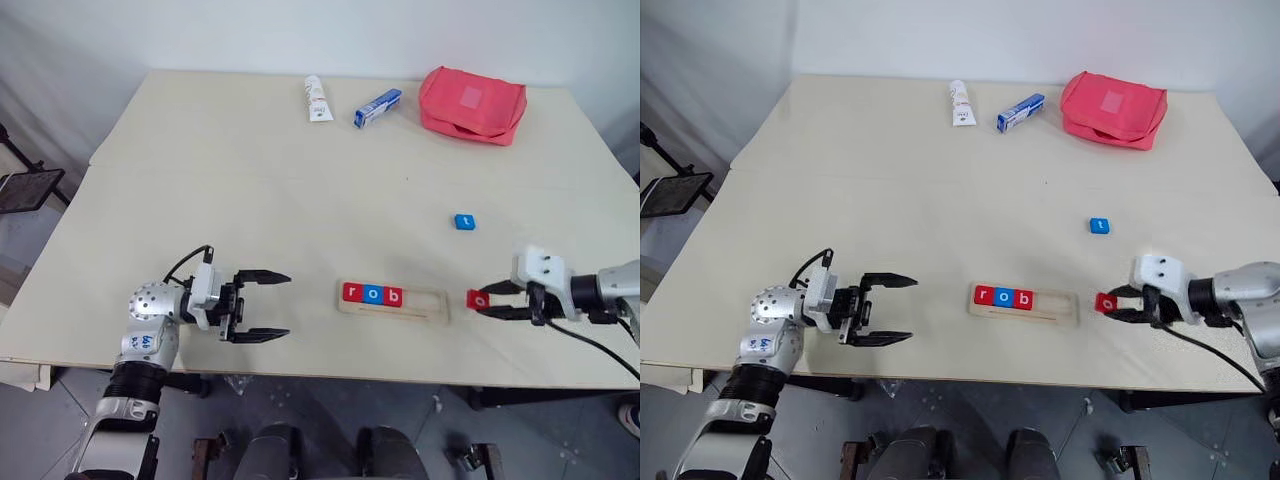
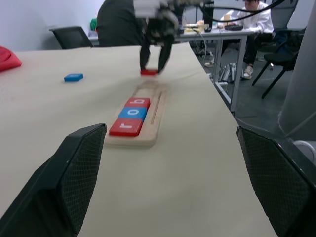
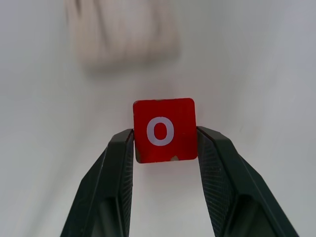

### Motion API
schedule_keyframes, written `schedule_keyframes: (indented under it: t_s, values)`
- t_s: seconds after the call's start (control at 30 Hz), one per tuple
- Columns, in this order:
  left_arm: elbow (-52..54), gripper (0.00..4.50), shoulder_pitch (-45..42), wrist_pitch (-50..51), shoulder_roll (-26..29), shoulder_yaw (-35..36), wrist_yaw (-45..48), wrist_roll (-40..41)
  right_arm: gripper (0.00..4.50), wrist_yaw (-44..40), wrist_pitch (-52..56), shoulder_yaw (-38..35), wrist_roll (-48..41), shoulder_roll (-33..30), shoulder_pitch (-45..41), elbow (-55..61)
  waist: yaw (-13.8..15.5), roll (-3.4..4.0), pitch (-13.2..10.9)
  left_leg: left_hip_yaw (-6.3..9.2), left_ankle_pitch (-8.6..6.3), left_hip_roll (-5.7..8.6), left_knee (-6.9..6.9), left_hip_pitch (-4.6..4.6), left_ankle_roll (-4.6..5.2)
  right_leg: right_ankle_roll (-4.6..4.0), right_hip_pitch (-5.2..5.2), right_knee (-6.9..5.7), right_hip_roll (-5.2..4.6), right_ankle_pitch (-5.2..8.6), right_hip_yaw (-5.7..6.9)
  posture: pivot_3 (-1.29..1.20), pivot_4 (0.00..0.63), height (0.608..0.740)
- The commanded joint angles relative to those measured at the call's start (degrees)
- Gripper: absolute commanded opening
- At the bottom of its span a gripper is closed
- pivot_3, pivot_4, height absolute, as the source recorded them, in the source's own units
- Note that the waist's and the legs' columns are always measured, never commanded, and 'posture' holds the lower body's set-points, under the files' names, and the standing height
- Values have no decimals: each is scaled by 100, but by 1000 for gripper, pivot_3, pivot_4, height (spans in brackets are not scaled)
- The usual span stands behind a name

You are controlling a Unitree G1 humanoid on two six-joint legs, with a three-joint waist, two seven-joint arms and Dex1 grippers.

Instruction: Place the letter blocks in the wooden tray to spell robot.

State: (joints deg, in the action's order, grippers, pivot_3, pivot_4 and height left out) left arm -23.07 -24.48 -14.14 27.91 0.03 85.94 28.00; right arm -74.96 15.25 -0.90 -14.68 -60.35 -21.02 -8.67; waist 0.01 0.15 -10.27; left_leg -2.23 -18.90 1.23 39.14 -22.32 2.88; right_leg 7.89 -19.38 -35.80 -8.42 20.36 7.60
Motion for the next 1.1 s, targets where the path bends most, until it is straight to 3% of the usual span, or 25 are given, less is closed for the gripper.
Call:
schedule_keyframes:
  t_s: [0.03, 0.33, 1.1]
  values:
    - [171, 4500, -99, 78, 67, 0, 96, -33, 1467, 63, 688, -236, -371, -55, -153, 662, 15, -1, 0, 3, 0, 0, 0, 0, 0, 0, 1, 0, 0, 0, 0, 0, 150, 740]
    - [84, 4500, -350, 147, 110, -49, 84, -203, 1467, 153, 1276, 509, -154, 91, -504, 1615, 84, -1, -1, 10, -1, 7, -1, -8, 1, 0, -6, 1, -1, 0, 1, 0, 150, 740]
    - [157, 4500, -301, 57, 83, -32, 71, -212, 1467, 285, 1158, 1377, 638, 562, -976, 1291, 66, -1, -1, 8, -1, 7, -1, -10, 1, 0, -11, -3, -1, 0, 3, 0, 150, 740]
